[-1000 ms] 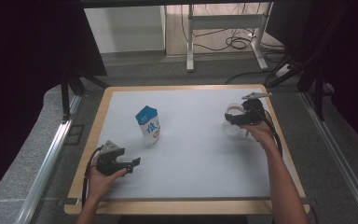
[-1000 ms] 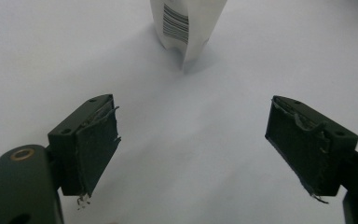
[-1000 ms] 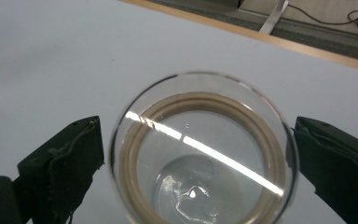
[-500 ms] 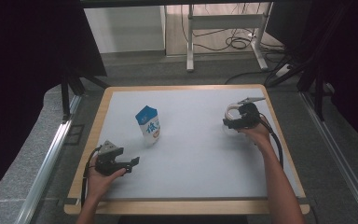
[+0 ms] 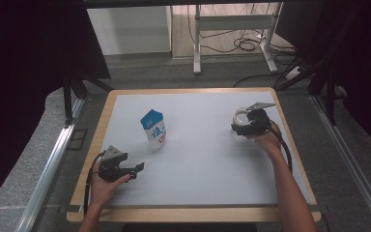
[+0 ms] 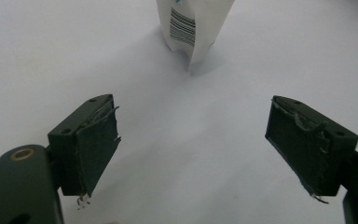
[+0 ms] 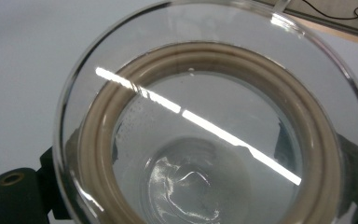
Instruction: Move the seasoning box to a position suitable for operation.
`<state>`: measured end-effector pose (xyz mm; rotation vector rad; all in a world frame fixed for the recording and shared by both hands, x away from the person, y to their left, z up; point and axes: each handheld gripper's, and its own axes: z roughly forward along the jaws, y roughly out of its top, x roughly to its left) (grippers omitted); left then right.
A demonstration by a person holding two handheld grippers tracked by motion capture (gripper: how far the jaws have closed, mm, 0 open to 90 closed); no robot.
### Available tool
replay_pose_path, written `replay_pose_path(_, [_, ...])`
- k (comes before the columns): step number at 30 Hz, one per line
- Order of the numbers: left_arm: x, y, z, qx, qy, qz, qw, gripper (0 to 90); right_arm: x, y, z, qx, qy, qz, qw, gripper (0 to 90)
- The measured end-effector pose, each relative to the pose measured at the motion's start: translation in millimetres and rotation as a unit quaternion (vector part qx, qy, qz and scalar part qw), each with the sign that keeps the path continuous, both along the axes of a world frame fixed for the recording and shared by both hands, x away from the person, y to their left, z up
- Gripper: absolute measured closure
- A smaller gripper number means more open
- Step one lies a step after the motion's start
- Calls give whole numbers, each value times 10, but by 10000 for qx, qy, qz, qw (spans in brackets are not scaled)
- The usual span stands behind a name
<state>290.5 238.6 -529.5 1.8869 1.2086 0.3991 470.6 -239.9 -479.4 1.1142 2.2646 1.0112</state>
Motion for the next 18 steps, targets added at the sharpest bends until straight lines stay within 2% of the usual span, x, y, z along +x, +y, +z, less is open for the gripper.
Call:
replay_pose_path(9, [-5, -6, 1, 1, 1, -18, 10000, 168, -185, 25, 142, 56, -196, 216, 9996, 113])
replay_pose_path(18, [-5, -15, -2, 5, 6, -44, 10000, 168, -409, 69, 217, 86, -120, 440, 9989, 113])
